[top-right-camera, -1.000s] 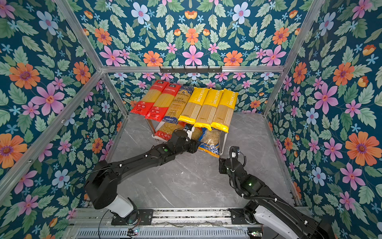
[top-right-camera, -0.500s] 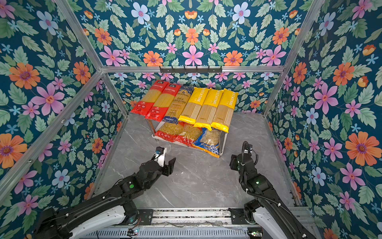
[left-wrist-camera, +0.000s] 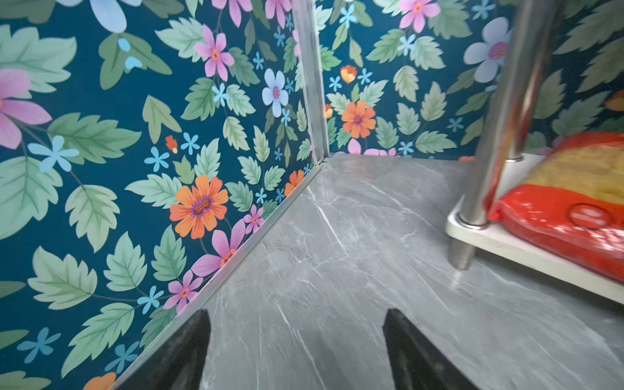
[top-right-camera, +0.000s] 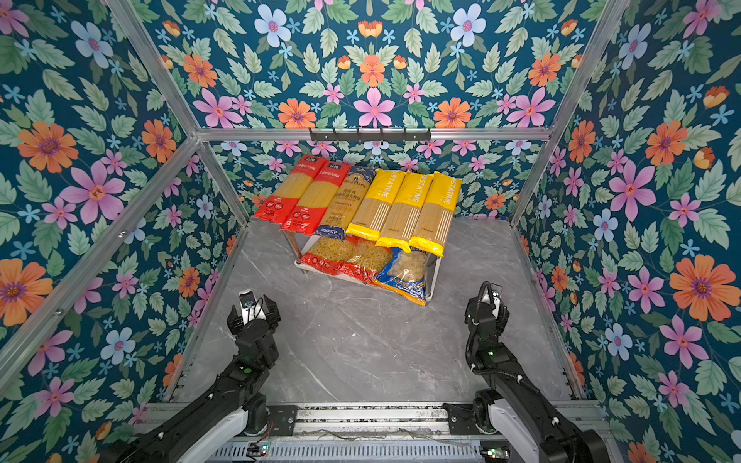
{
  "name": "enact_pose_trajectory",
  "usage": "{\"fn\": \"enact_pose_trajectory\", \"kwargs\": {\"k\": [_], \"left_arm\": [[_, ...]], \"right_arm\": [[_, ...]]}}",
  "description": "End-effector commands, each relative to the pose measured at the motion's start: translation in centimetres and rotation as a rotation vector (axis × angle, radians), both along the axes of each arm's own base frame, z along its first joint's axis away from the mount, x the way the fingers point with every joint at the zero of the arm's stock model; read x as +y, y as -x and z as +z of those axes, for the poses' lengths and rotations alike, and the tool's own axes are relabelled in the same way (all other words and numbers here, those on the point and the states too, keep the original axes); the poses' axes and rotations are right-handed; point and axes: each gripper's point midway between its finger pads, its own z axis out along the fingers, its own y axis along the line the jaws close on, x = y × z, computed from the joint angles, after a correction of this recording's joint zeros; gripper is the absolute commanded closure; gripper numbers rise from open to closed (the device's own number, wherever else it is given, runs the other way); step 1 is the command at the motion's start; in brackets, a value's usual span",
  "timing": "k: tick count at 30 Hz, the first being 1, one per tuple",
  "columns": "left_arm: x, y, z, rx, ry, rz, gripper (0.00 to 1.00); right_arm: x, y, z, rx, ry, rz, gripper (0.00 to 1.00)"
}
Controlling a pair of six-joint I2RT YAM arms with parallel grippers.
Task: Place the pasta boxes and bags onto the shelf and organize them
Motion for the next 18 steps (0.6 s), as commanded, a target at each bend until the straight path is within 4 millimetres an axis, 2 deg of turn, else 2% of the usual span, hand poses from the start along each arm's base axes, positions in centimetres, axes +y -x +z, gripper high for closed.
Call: {"fn": "enact_pose_trajectory", "kwargs": {"k": [1,5,6,10,14,16,18], "left_arm": [[0.3,-1.8,1.9,-0.136,0.075,-0.041,0.18],[1.0,-3.2,0.9,-0.189,0.139,-0.045,0.18],[0.8,-3.6,0.8,-0.192,0.139,-0.060,0.18],[0.1,-5.9,0.0,-0.144,0.080,-0.107,0.18],[0.6,-6.6,-1.8,-0.119,0.097,-0.105,0.16],[0.3,-6.6,-1.4,-0.158,0.078,-0.129,0.14],[0.1,-6.8,-2.2,-0.111,0.094,-0.140,0.14]], "right_arm": [[0.4,-1.8,2.5,-0.138,-0.001,0.022,0.30],[0.7,-2.6,1.3,-0.158,-0.052,0.063,0.31],[0.3,-2.8,0.7,-0.153,-0.069,0.060,0.31],[-0.5,-3.8,0.4,-0.148,-0.116,0.055,0.31],[-0.5,-5.0,0.0,-0.101,-0.113,0.080,0.31],[0.0,-5.6,0.1,-0.094,-0.094,0.116,0.31],[0.1,-5.7,0.1,-0.091,-0.089,0.129,0.31]]}}
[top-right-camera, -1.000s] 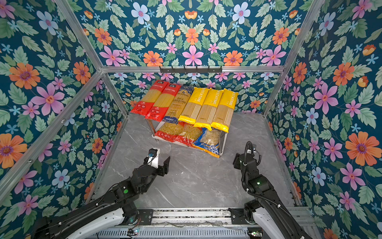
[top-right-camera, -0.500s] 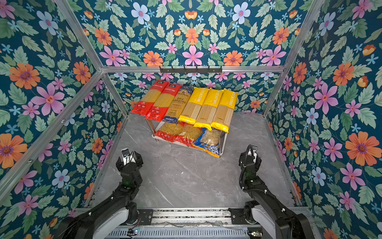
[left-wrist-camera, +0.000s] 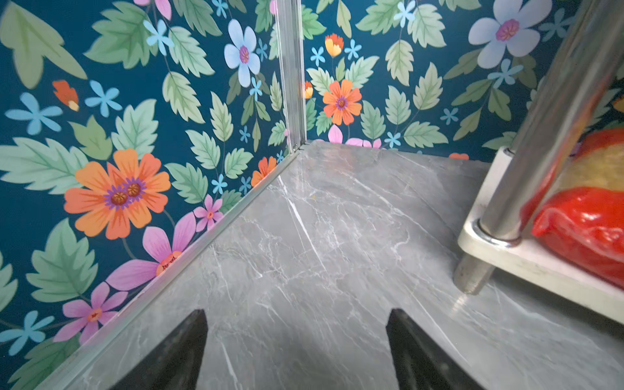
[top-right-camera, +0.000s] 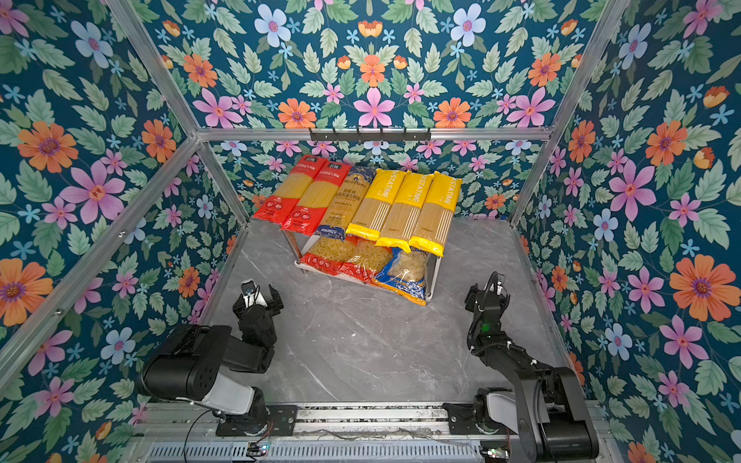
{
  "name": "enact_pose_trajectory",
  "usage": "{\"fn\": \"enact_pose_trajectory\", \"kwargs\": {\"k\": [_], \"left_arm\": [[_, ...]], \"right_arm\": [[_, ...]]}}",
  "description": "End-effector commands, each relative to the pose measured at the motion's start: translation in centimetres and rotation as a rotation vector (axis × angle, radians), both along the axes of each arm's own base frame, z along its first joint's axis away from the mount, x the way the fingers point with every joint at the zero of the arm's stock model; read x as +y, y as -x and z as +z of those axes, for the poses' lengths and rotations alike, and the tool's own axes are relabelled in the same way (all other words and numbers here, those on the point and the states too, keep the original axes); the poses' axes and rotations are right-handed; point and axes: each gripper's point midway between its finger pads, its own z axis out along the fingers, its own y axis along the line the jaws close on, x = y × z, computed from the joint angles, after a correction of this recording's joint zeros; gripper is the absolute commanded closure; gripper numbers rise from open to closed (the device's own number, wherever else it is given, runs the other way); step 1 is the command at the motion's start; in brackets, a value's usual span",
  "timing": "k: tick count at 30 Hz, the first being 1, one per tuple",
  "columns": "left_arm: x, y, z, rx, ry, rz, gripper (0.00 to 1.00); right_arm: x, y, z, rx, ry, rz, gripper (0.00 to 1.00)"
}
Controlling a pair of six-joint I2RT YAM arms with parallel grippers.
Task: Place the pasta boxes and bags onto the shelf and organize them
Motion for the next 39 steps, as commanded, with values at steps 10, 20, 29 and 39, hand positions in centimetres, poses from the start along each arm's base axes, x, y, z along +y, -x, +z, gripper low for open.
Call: {"fn": "enact_pose_trajectory", "kwargs": {"k": [10,20,29,39], "left_arm": [[-1.0,-3.0,1.2,0.002,0.003,-0.052,0.11],[-0.8,-4.8,0.1,0.073,0.031,-0.078,0.10],[-0.8,-4.9,0.1,0.073,0.033,-0.080,0.06],[-0.7,-4.9,0.1,0.072,0.032,-0.080,0.06]], "right_arm": [[-1.2,-0.2,1.1,-0.176,-0.024,0.028,0.30],[0.7,-2.5,-1.4,-0.056,-0.045,0.173,0.31],[0.9,-2.7,-1.3,-0.063,-0.041,0.183,0.30],[0.9,-2.7,-1.1,-0.082,-0.039,0.184,0.22]]}}
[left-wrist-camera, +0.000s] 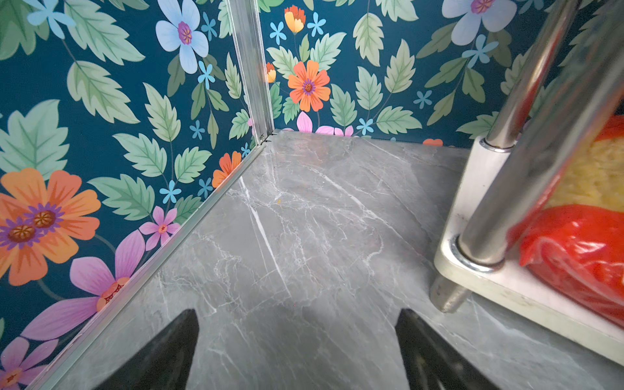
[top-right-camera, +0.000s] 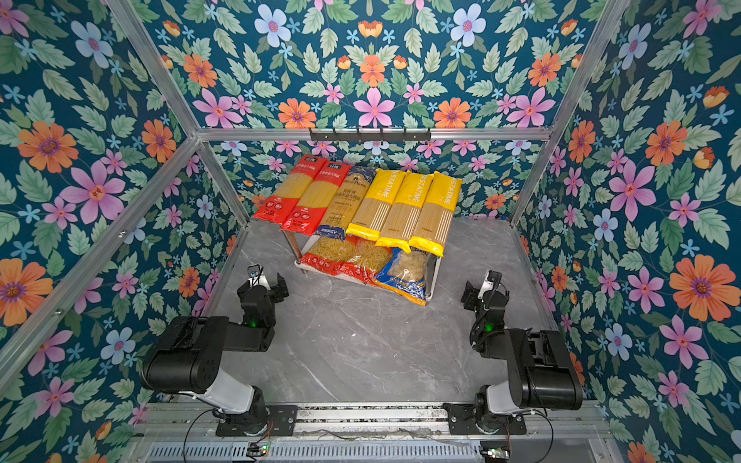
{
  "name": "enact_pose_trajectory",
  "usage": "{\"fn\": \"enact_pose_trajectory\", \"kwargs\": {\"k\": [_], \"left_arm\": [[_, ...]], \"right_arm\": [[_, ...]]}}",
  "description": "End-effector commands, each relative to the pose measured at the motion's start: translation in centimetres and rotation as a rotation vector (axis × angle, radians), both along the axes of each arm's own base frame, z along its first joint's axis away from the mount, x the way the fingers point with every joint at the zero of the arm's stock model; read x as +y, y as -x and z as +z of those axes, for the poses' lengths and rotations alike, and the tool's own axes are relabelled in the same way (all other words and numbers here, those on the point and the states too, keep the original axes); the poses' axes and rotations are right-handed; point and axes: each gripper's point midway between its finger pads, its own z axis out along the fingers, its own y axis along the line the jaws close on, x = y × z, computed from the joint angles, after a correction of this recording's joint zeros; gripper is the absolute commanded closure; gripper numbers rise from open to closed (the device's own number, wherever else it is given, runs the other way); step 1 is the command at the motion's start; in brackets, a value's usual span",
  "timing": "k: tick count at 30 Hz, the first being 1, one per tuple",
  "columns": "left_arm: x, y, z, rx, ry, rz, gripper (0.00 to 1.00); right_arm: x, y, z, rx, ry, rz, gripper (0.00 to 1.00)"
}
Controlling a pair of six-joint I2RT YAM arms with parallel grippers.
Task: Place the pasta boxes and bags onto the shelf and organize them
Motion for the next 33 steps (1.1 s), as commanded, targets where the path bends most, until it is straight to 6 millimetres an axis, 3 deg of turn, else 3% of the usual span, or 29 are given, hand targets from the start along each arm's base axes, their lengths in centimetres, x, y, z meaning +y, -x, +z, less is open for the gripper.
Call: {"fn": "enact_pose_trajectory", "kwargs": {"k": [1,16,33], "left_arm": [[-0.02,-0.11,0.25,-0.011,0.007,-0.001,0.06],[-0.02,-0.11,0.26,-0.011,0.007,-0.002,0.06],[-0.04,-0.11,0.26,-0.011,0.007,-0.002,0.04]], "right_arm": [[0.14,-0.24,0.78,-0.032,0.019,0.015,0.21],[0.08,-0.16,0.77,-0.035,0.018,0.012,0.09],[0.08,-0.25,0.76,-0.031,0.019,0.012,0.03]]}}
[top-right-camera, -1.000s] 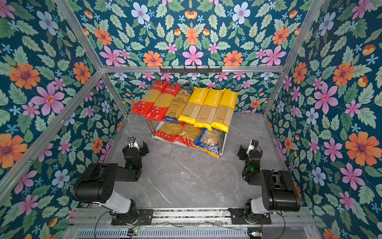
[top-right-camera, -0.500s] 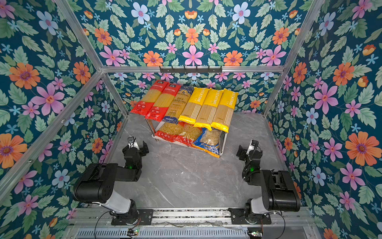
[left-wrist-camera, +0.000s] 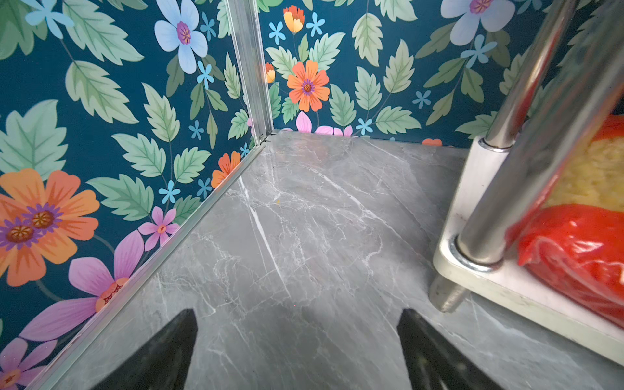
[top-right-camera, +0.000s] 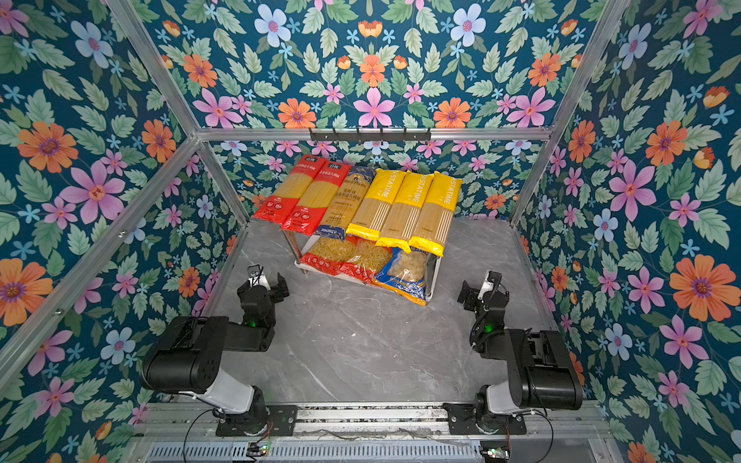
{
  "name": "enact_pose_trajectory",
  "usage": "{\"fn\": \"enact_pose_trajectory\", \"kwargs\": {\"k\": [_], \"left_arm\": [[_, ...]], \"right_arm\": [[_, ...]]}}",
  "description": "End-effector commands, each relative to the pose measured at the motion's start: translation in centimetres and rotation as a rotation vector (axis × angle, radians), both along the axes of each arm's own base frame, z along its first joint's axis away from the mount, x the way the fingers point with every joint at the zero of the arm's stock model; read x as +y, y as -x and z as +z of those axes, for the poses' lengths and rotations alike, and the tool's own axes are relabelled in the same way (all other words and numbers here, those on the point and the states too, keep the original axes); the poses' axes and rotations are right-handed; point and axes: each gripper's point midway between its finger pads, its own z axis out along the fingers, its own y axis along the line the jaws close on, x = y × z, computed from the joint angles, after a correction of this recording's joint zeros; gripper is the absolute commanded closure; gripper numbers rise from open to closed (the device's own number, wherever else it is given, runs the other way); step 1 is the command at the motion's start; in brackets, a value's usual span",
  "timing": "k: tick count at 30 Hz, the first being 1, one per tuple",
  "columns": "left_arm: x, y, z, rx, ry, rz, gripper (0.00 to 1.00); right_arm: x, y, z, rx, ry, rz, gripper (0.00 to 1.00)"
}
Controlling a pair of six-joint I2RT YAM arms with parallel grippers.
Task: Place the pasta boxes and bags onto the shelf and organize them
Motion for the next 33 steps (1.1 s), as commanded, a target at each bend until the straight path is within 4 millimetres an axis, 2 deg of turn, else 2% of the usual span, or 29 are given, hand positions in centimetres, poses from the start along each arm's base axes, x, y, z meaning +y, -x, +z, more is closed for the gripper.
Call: {"fn": "enact_pose_trajectory", "kwargs": {"k": [1,11,33], "left_arm": [[-0.02,-0.10,0.25,-0.011,0.007,-0.001,0.04],[-0.05,-0.08,0.23,-0.011,0.007,-0.002,0.01],[-0.03,-0.08,0.23,-0.011,0.007,-0.002,0.00]], "right_arm": [[0.12,-0.40,0.90,-0.032,0.019,0.014,0.02],[0.13,-0.37,0.85,-0.031,0.019,0.014,0.01],[0.42,-0.59,0.74,-0.019,0.021,0.033,0.01]]}}
